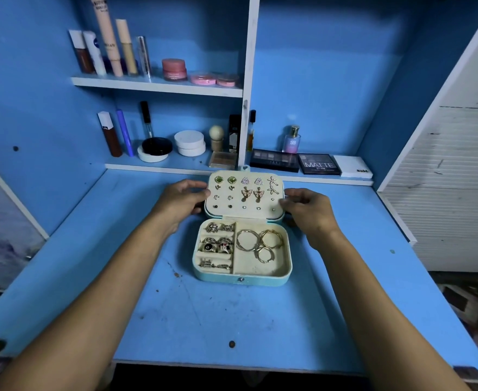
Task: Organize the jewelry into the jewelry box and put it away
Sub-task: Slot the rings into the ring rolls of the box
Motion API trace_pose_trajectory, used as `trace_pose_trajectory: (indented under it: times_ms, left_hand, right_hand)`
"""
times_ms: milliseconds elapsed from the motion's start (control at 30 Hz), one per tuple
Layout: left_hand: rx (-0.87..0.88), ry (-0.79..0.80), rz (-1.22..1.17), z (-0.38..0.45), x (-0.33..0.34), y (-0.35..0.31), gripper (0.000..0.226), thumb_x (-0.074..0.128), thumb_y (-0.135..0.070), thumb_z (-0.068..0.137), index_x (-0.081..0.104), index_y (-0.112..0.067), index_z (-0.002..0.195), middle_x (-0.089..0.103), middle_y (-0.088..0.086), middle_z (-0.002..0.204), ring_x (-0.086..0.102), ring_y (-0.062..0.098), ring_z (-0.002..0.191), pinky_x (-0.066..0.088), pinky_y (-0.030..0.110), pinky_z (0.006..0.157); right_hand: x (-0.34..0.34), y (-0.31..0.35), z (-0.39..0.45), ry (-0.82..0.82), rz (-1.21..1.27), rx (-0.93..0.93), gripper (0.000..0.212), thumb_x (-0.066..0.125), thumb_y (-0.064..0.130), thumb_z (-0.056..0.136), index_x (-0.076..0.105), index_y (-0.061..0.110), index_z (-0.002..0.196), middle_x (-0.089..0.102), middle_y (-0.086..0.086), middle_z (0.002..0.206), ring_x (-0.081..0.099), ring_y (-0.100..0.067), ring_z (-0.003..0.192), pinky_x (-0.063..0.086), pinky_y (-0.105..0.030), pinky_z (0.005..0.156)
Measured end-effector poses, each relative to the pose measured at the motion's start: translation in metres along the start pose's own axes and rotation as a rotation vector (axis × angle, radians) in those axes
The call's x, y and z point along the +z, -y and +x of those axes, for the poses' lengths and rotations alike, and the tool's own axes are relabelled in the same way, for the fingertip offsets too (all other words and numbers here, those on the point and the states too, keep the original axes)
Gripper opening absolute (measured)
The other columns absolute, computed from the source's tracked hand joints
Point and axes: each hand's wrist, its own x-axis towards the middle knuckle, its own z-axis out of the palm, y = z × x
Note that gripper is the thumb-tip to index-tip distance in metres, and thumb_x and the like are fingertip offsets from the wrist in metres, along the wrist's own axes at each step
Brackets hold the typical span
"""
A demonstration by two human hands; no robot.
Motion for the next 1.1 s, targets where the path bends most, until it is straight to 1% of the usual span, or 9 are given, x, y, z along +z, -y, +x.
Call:
trace_pose_trajectory:
  times_ms: [167, 367, 500, 600, 667, 833, 933, 1000, 1100]
  left_hand:
    - [0.06, 0.015, -0.041, -0.005, -0.002, -0.003, 0.016, 0.067, -0.008, 0.092, 0.064, -0.018, 0.103, 0.069, -0.005, 0.1, 0.063, 0.009, 0.087, 0.047, 0.022, 0.068]
    - [0.235, 0.036, 0.027, -0.021, -0.009, -0.005, 0.034, 0.063, -0.007, 0.094, 0.059, -0.017, 0.126, 0.067, -0.009, 0.106, 0.063, 0.0, 0.089, 0.051, 0.019, 0.072]
    - [0.383, 0.082, 0.126, -0.035, -0.016, -0.006, 0.033, 0.063, -0.005, 0.094, 0.06, -0.024, 0.121, 0.069, -0.01, 0.109, 0.064, 0.002, 0.095, 0.053, 0.02, 0.08]
    - [0.492, 0.059, 0.281, -0.048, -0.022, -0.008, 0.033, 0.065, -0.009, 0.093, 0.06, -0.034, 0.114, 0.069, -0.016, 0.108, 0.063, 0.0, 0.098, 0.05, 0.025, 0.09]
    - [0.551, 0.05, 0.358, -0.058, -0.025, -0.007, 0.03, 0.065, -0.009, 0.093, 0.06, -0.031, 0.113, 0.069, -0.015, 0.107, 0.063, 0.0, 0.101, 0.052, 0.027, 0.087]
    - [0.707, 0.029, 0.503, -0.077, -0.03, 0.003, 0.032, 0.066, -0.005, 0.087, 0.058, -0.022, 0.112, 0.062, -0.013, 0.109, 0.06, 0.001, 0.104, 0.054, 0.032, 0.087]
    - [0.797, 0.025, 0.59, -0.086, -0.032, 0.013, 0.039, 0.07, 0.002, 0.079, 0.058, -0.02, 0.109, 0.057, -0.014, 0.109, 0.056, 0.001, 0.104, 0.049, 0.027, 0.087]
    - [0.817, 0.03, 0.643, -0.093, -0.034, 0.02, 0.041, 0.07, -0.003, 0.076, 0.055, -0.024, 0.107, 0.054, -0.015, 0.11, 0.056, 0.005, 0.103, 0.047, 0.027, 0.085]
    - [0.857, 0.032, 0.732, -0.099, -0.036, 0.026, 0.038, 0.063, -0.013, 0.072, 0.053, -0.027, 0.106, 0.053, -0.015, 0.112, 0.057, 0.01, 0.102, 0.051, 0.035, 0.079]
  right_hand:
    - [-0.004, 0.004, -0.008, 0.032, 0.091, -0.063, 0.019, 0.069, 0.001, 0.09, 0.067, 0.01, 0.107, 0.071, -0.002, 0.096, 0.071, -0.016, 0.08, 0.062, -0.031, 0.075]
    - [-0.011, 0.01, -0.021, 0.083, 0.14, -0.156, 0.029, 0.067, -0.003, 0.09, 0.068, 0.01, 0.117, 0.073, -0.002, 0.105, 0.073, -0.011, 0.08, 0.06, -0.022, 0.074]
    - [-0.018, 0.009, -0.029, 0.077, 0.026, -0.262, 0.035, 0.071, 0.0, 0.088, 0.07, 0.02, 0.118, 0.074, -0.002, 0.107, 0.072, -0.018, 0.091, 0.06, -0.033, 0.087]
    - [-0.024, 0.004, -0.036, 0.045, -0.136, -0.424, 0.038, 0.072, 0.0, 0.087, 0.07, 0.02, 0.12, 0.073, 0.0, 0.104, 0.069, -0.011, 0.088, 0.057, -0.025, 0.084]
    - [-0.026, 0.0, -0.044, 0.026, -0.228, -0.535, 0.04, 0.071, -0.001, 0.087, 0.07, 0.017, 0.122, 0.07, -0.001, 0.106, 0.069, -0.009, 0.086, 0.053, -0.016, 0.078]
    - [-0.029, -0.016, -0.062, -0.001, -0.348, -0.741, 0.04, 0.07, -0.008, 0.084, 0.071, 0.017, 0.115, 0.064, 0.007, 0.101, 0.066, -0.004, 0.09, 0.051, -0.012, 0.07]
    - [-0.032, -0.026, -0.07, -0.015, -0.417, -0.815, 0.037, 0.071, -0.011, 0.08, 0.072, 0.012, 0.109, 0.064, 0.001, 0.102, 0.064, 0.0, 0.088, 0.049, -0.009, 0.07]
    - [-0.033, -0.033, -0.073, -0.02, -0.466, -0.865, 0.036, 0.073, -0.013, 0.077, 0.072, 0.009, 0.105, 0.064, -0.002, 0.103, 0.063, 0.0, 0.088, 0.049, -0.01, 0.071]
    - [-0.034, -0.042, -0.074, -0.049, -0.533, -0.952, 0.037, 0.072, -0.019, 0.073, 0.072, 0.005, 0.101, 0.063, -0.006, 0.1, 0.062, -0.004, 0.084, 0.049, -0.01, 0.072]
